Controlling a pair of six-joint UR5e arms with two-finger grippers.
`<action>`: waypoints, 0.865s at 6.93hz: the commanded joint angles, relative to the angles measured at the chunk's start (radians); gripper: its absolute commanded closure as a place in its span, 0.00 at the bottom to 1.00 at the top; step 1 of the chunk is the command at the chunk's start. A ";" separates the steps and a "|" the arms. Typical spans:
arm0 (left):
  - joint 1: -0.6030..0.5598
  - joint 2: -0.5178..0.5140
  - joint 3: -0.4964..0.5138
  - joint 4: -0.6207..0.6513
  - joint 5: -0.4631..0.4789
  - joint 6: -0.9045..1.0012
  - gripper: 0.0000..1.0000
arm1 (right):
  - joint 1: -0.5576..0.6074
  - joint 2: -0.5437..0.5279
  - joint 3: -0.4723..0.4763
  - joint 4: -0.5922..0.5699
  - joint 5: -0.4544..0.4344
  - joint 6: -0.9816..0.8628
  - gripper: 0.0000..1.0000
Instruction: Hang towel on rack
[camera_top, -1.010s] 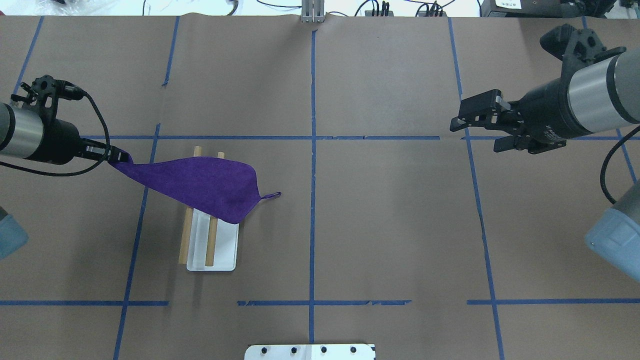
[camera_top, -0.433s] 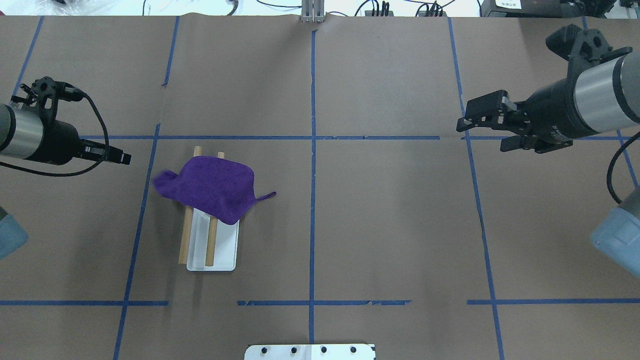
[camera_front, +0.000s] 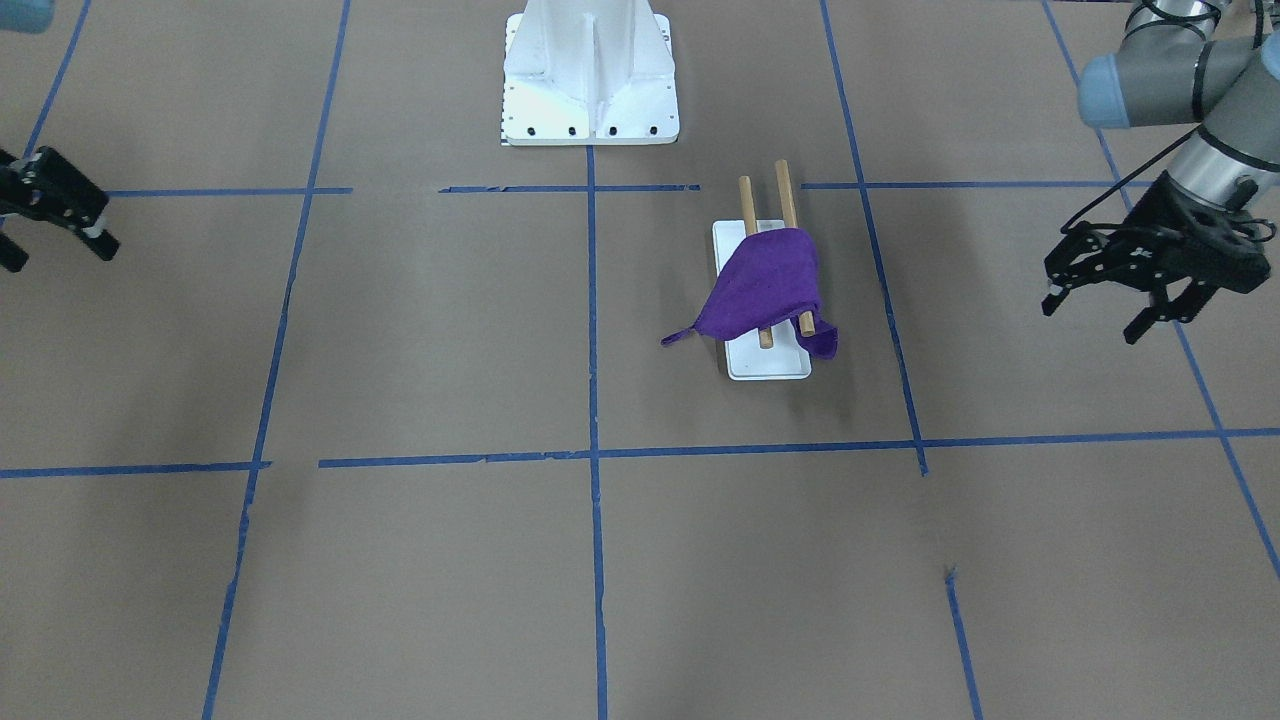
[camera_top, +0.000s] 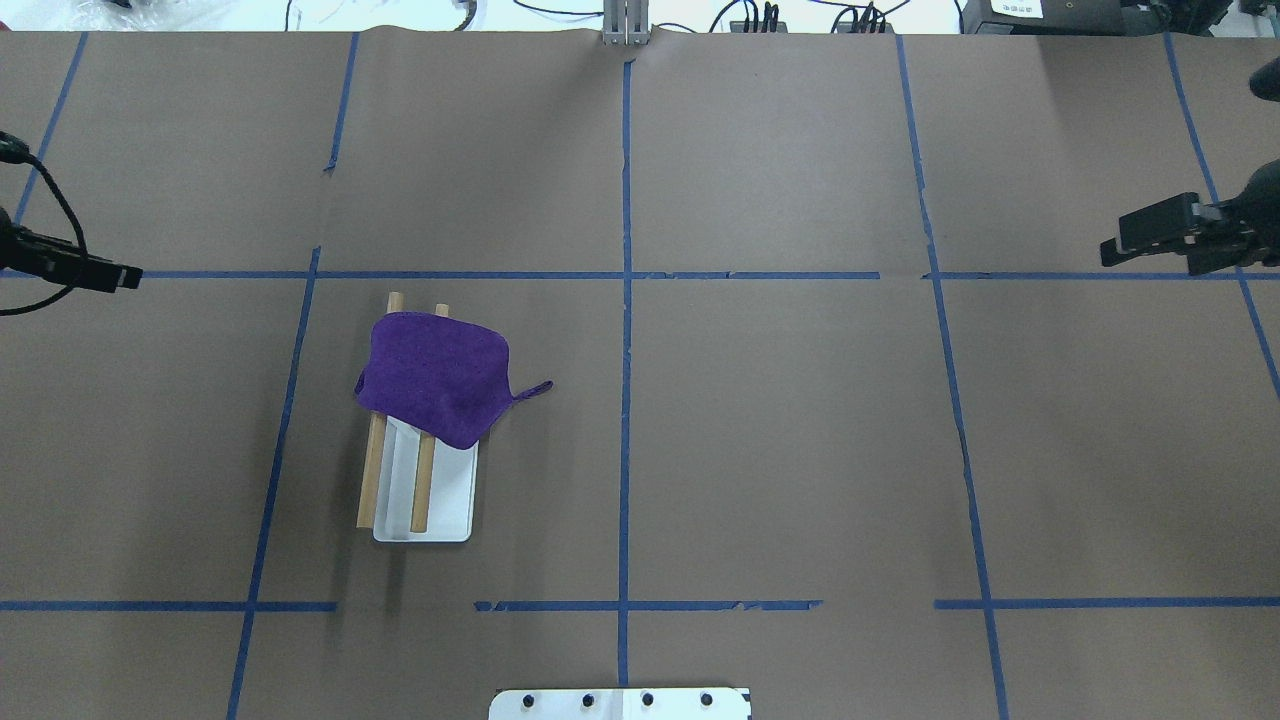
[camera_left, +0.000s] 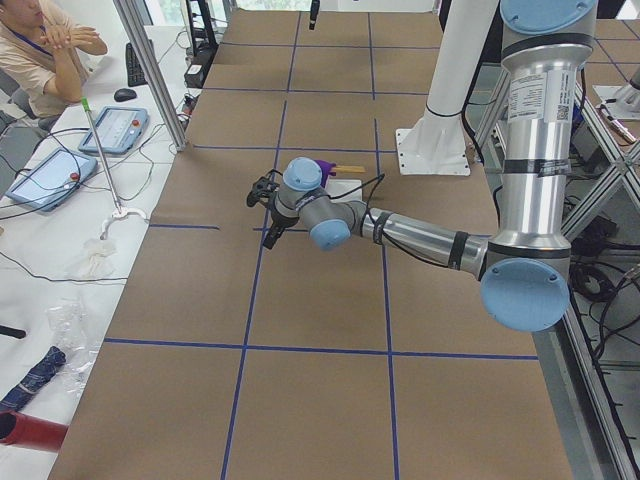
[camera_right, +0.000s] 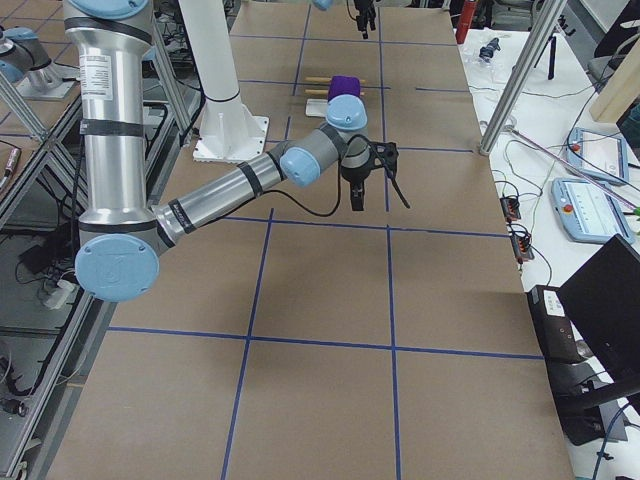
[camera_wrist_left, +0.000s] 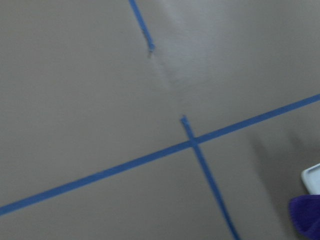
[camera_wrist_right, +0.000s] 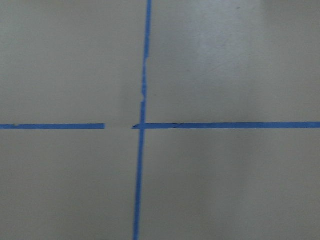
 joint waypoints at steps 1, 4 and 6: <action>-0.177 0.017 0.032 0.151 -0.109 0.261 0.00 | 0.183 -0.018 -0.158 -0.066 0.058 -0.385 0.00; -0.354 0.006 0.020 0.473 -0.169 0.539 0.00 | 0.316 -0.019 -0.187 -0.376 0.033 -0.851 0.00; -0.356 0.026 0.028 0.539 -0.211 0.538 0.00 | 0.322 -0.054 -0.183 -0.394 0.036 -0.882 0.00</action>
